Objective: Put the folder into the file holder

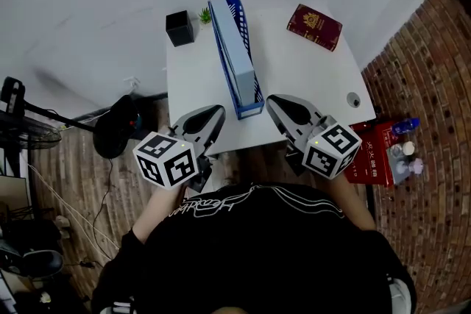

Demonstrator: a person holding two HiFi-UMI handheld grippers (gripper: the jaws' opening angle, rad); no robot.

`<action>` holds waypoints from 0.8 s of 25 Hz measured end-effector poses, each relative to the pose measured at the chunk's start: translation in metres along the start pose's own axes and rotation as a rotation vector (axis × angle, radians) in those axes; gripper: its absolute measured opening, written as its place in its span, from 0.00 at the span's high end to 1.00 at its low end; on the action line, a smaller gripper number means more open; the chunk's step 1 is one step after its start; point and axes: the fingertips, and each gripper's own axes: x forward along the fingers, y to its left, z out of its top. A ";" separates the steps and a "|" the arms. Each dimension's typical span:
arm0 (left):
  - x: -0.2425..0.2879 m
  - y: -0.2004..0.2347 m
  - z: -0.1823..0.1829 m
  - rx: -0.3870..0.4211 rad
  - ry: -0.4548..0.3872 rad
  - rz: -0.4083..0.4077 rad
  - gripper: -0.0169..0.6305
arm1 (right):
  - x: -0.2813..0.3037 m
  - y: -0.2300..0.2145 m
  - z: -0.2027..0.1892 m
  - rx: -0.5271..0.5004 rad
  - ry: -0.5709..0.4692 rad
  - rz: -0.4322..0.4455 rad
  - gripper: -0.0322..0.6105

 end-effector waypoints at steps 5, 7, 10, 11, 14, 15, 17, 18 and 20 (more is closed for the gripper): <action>0.006 -0.006 -0.010 -0.005 0.025 0.012 0.92 | -0.006 0.003 -0.006 0.057 -0.012 0.064 0.95; 0.008 -0.009 -0.010 -0.003 0.025 0.012 0.92 | -0.006 0.004 -0.008 0.061 -0.009 0.088 0.95; 0.009 -0.013 -0.009 0.002 0.024 0.016 0.92 | -0.007 0.005 -0.006 0.049 -0.011 0.102 0.95; 0.009 -0.014 -0.009 0.002 0.023 0.018 0.92 | -0.008 0.005 -0.006 0.039 -0.009 0.100 0.95; 0.010 -0.019 -0.010 0.005 0.020 0.024 0.92 | -0.012 0.004 -0.008 0.021 0.002 0.091 0.95; 0.010 -0.021 -0.011 0.007 0.019 0.025 0.92 | -0.013 0.003 -0.008 0.020 0.005 0.089 0.95; 0.009 -0.024 -0.012 0.011 0.017 0.030 0.92 | -0.017 0.002 -0.008 0.014 0.003 0.089 0.95; 0.009 -0.026 -0.012 0.012 0.015 0.033 0.92 | -0.019 0.002 -0.006 0.010 -0.001 0.092 0.95; 0.009 -0.028 -0.012 0.013 0.012 0.039 0.92 | -0.022 0.002 -0.004 0.004 -0.008 0.098 0.95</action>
